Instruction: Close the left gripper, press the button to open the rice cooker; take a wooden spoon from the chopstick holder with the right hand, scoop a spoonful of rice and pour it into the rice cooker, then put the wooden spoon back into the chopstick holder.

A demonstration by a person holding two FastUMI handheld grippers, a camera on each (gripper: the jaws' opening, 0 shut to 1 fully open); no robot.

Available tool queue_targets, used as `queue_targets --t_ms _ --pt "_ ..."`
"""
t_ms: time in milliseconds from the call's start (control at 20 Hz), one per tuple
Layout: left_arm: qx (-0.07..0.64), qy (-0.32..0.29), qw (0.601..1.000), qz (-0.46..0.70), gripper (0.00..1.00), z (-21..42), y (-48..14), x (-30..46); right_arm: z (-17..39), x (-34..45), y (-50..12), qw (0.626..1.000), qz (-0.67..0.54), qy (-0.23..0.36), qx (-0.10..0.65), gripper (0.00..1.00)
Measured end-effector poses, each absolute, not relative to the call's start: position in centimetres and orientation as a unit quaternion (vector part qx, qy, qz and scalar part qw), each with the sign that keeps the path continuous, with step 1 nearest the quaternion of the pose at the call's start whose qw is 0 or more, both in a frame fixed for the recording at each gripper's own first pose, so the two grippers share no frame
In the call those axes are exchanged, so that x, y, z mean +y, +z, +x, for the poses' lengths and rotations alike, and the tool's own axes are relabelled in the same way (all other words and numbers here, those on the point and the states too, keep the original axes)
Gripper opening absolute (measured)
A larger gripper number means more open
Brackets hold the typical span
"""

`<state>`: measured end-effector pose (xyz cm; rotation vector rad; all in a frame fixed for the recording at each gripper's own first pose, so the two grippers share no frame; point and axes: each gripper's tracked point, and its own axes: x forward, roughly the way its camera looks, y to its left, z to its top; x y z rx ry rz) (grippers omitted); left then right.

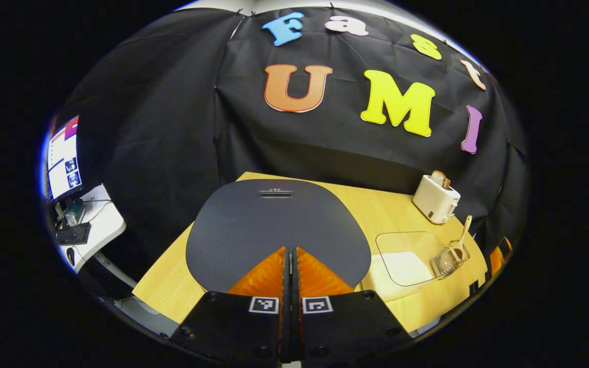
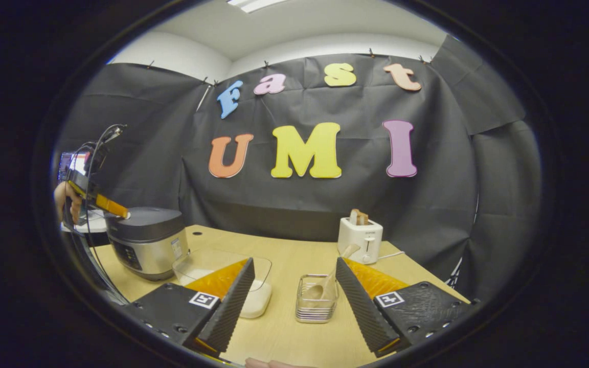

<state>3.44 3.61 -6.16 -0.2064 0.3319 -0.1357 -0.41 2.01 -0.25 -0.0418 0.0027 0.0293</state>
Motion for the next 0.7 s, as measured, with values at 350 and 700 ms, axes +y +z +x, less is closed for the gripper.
queue_targets --t_ms 350,700 --pt "0.194 -0.054 0.975 -0.096 0.02 3.6 -5.7 3.5 -0.2 2.0 -0.7 1.000 -0.018 0.015 0.009 0.96" --pt "0.197 -0.060 0.974 -0.091 0.03 2.3 -5.9 3.3 0.0 0.9 -0.5 1.000 -0.007 0.005 0.009 0.96"
